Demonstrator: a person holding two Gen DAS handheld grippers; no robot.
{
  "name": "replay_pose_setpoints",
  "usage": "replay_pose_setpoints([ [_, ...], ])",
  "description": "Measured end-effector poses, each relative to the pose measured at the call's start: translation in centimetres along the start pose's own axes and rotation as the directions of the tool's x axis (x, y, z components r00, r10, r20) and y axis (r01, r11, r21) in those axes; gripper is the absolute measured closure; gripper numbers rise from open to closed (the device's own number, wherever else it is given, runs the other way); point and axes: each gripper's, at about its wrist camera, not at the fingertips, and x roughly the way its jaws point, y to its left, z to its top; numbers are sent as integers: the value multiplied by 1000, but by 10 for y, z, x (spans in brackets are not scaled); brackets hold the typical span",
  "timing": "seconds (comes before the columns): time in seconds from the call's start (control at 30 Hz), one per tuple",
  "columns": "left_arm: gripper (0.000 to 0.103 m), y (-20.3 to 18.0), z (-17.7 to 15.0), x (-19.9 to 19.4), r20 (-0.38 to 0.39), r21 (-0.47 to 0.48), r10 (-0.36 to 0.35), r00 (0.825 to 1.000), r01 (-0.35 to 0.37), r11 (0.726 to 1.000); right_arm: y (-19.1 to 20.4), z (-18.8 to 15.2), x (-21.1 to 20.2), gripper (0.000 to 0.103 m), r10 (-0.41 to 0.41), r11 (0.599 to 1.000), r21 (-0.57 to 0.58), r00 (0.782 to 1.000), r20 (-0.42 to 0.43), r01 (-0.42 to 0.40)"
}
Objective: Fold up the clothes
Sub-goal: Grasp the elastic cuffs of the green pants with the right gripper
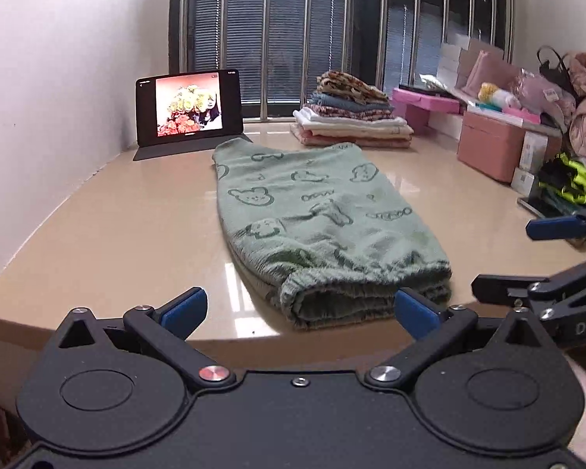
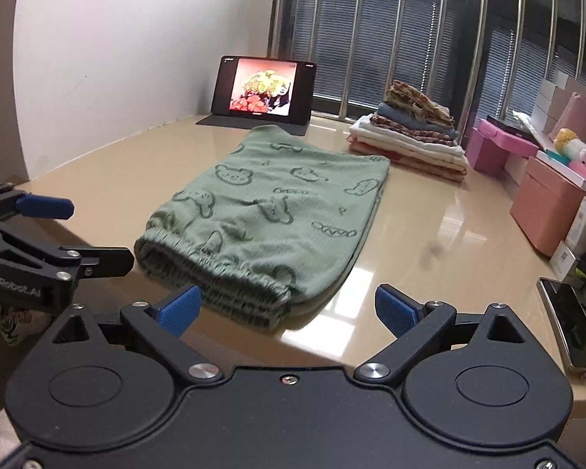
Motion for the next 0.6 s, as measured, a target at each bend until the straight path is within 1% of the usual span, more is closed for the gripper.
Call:
replay_pose_setpoints([
  [0.37, 0, -3, -4, 3, -17, 52, 25, 1000, -25, 998, -7, -6, 5, 6, 16, 1000, 18, 1000, -19, -16],
  [0.6, 0, -4, -10, 11, -37, 99, 29, 999, -25, 995, -6, -11, 12, 6, 6, 1000, -7, 999, -34, -6],
])
